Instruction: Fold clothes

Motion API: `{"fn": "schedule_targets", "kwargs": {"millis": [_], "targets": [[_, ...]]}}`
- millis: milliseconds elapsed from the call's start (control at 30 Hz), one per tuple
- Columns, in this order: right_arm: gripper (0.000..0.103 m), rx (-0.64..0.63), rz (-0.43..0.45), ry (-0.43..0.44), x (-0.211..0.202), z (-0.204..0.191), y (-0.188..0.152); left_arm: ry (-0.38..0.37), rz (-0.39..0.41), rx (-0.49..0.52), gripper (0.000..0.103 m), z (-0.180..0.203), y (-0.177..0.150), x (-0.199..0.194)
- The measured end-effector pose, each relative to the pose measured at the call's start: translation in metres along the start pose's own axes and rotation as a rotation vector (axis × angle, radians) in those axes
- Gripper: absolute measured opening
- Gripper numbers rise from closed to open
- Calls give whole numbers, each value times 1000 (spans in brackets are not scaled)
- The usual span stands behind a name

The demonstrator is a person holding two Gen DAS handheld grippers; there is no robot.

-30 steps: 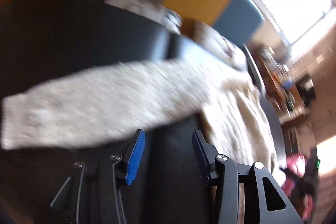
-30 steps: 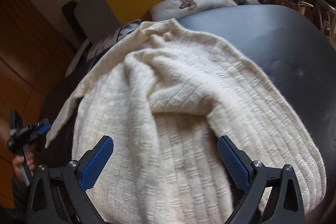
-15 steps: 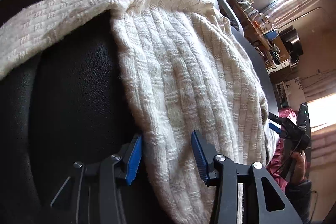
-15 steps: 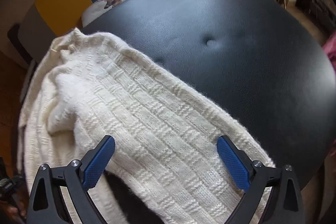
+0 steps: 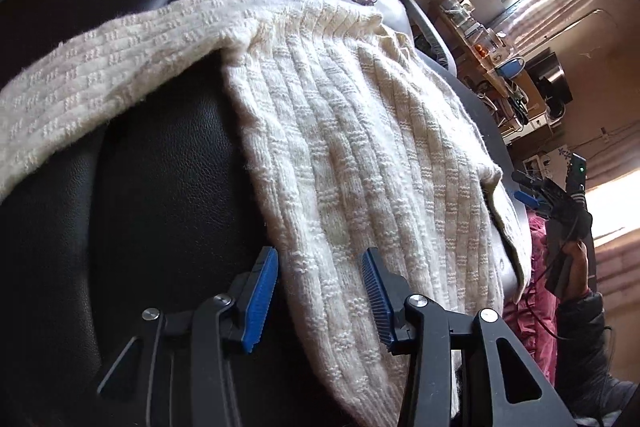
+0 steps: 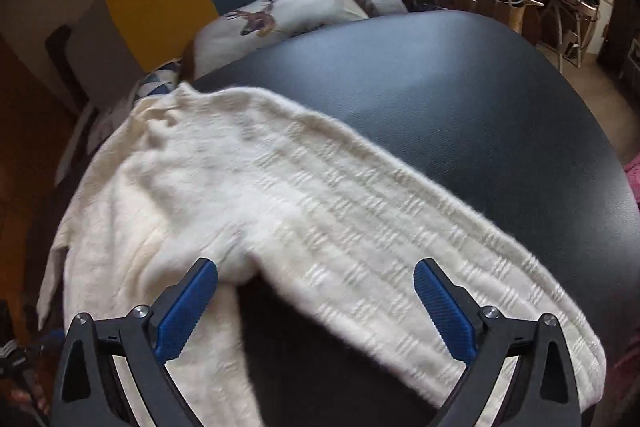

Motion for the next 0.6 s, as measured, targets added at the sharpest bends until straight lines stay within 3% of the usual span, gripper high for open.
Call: {"fn": "schedule_targets", "kwargs": {"millis": [100,200,300,400,600], "targets": [[93,-148,-33,82,-11,-51,-39,26,-15,45,44,2,-6,-1],[93,-324,-46,30,-16,-89,-82,39,-46,38,44,0,-16,5],[93,-413,-74,14,-15,-112,-113,3,-47,5,44,-5,-28,2],[93,-412,-123,81,-7,-124,-134,-67,-80,-30,45,-3,-42,5],[93,-256,-150,135,3,-112,-137,-119,-84,-60,47,10,-52,26]]}}
Point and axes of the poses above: each gripper's, at about its wrist camera, not at the fingertips, and x roughly the way its jaws point, z to its right, y to its top, the point moved 8 cm from there along x, roughly the way its jaws point, and after that the axes turned 3 degrees about -y, right-handed, at the moved point
